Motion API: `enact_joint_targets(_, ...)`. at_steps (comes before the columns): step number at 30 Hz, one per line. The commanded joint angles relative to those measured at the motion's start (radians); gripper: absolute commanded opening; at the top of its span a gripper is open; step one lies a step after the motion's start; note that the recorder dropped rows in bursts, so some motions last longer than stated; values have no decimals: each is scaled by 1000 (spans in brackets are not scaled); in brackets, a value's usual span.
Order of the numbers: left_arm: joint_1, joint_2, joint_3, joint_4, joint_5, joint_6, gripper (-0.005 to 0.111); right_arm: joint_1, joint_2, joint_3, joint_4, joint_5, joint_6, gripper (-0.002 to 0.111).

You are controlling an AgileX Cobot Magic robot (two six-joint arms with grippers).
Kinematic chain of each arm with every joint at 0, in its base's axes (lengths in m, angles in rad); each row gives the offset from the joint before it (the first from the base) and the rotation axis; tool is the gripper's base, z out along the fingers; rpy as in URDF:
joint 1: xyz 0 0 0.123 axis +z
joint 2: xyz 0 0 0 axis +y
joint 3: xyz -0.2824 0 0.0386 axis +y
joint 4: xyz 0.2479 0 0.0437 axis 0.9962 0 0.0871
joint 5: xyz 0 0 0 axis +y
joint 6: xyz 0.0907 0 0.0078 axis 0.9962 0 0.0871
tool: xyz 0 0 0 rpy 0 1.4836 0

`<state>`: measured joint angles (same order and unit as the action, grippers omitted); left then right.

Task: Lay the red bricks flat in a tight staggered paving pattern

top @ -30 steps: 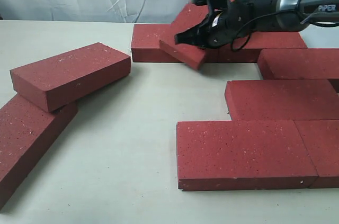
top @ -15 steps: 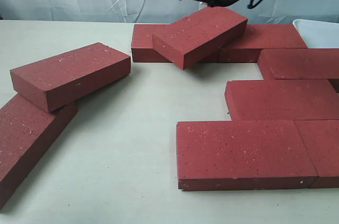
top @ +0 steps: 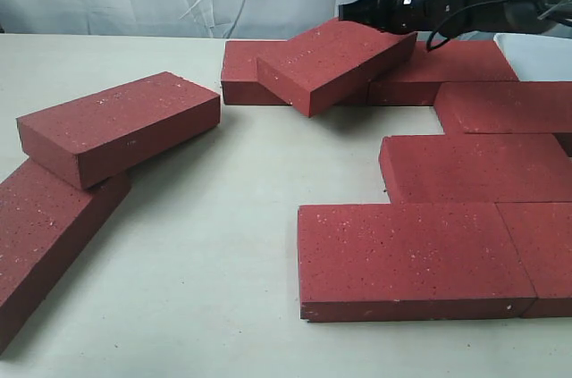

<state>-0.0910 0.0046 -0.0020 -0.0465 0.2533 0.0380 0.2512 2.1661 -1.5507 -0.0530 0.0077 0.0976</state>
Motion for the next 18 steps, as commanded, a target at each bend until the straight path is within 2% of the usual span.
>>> enact_joint_targets(1, 3, -5, 2, 7, -15, -4, 0, 0, 73, -71, -5, 5, -3, -1)
enact_joint_targets(7, 3, -5, 2, 7, -15, -4, 0, 0, 76, -90, -5, 224, -3, -1)
enact_joint_targets(18, 3, -5, 2, 7, -15, -4, 0, 48, -68, -90, 10, 672, -5, -1)
